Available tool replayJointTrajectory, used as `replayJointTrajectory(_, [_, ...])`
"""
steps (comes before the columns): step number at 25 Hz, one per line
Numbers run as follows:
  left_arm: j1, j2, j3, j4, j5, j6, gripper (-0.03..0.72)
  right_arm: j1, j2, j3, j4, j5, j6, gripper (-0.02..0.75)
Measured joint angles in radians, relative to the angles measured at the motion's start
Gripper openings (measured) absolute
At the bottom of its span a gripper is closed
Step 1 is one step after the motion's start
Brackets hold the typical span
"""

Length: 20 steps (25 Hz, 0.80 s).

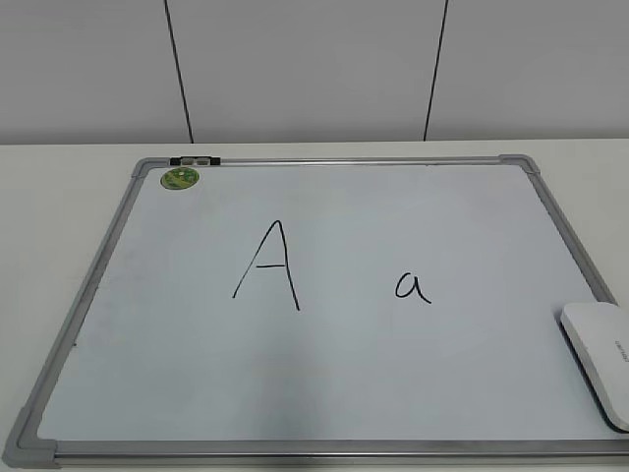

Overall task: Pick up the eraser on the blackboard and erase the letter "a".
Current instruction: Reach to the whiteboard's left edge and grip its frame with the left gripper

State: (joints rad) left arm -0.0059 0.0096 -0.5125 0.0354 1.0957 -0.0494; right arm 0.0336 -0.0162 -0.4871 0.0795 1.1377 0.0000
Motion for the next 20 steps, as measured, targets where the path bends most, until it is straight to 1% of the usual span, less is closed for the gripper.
replayJointTrajectory(9, [0.000, 0.000, 0.000, 0.006, 0.000, 0.000, 0.242, 0.000, 0.000, 0.000, 0.000, 0.000, 0.000, 0.555])
replayJointTrajectory(15, [0.000, 0.002, -0.006, 0.070, -0.009, 0.000, 0.243, 0.000, 0.000, 0.000, 0.000, 0.000, 0.000, 0.555])
replayJointTrajectory(17, [0.000, 0.016, -0.013, 0.085, -0.040, 0.000, 0.243, 0.000, 0.000, 0.000, 0.000, 0.000, 0.000, 0.555])
replayJointTrajectory(20, [0.000, 0.095, -0.027, 0.089, -0.072, 0.000, 0.243, 0.000, 0.000, 0.000, 0.000, 0.000, 0.000, 0.555])
